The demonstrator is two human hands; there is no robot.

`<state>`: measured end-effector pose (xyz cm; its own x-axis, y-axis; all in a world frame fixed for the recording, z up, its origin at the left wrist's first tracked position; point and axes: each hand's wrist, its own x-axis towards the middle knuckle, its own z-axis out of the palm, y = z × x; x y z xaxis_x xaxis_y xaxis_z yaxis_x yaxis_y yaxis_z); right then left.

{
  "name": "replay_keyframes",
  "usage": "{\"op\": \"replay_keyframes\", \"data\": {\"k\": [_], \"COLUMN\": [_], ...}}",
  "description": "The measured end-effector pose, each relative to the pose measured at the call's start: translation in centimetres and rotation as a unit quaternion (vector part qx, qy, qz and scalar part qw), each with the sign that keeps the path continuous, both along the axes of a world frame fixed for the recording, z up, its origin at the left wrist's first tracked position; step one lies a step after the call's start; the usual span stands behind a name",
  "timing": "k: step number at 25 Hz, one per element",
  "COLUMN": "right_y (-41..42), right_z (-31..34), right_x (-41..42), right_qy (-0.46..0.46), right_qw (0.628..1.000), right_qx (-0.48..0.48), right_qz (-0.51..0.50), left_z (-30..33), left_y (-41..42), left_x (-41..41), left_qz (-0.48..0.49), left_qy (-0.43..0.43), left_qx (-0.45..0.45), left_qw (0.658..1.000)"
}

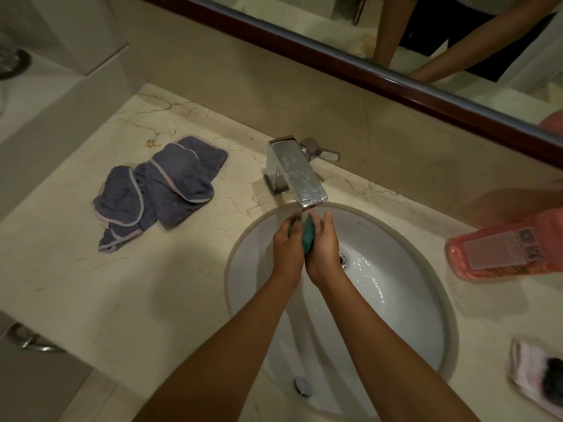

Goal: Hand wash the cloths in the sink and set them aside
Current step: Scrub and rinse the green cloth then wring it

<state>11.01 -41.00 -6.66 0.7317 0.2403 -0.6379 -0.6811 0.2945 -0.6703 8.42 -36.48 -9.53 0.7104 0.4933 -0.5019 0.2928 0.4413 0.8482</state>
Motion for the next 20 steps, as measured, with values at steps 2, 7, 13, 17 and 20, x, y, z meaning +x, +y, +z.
{"op": "replay_keyframes", "data": {"k": [2,7,13,17,20], "right_y": [-0.6,-2.1,-1.1,-0.7,-0.6], "right_z": [0.2,-0.5,-1.1,-1.5,-1.6], "right_x": [0.1,-0.8,-0.2,0.7,1.2], "right_qy": [-0.026,-0.09,-0.164,-0.132,-0.101], "right_qw": [0.999,0.988,0.976,0.966,0.967], "right_qx": [-0.016,-0.061,-0.121,-0.223,-0.231], "right_qz": [0.032,0.106,0.073,0.001,-0.033], "left_z": [0.2,0.8,1.1,0.7,0.9], "left_y": [0.0,0.9,-0.1,-1.4,-1.6], "left_x": [0.2,1.0,0.7,-0.2,-0.6], "left_qz": [0.032,0.065,0.035,0.002,-0.002], "left_qy": [0.005,-0.005,-0.003,0.009,0.001], "left_qx": [-0.013,-0.017,-0.019,0.013,0.032], "left_qw": [0.999,0.998,0.999,1.0,0.999]}}
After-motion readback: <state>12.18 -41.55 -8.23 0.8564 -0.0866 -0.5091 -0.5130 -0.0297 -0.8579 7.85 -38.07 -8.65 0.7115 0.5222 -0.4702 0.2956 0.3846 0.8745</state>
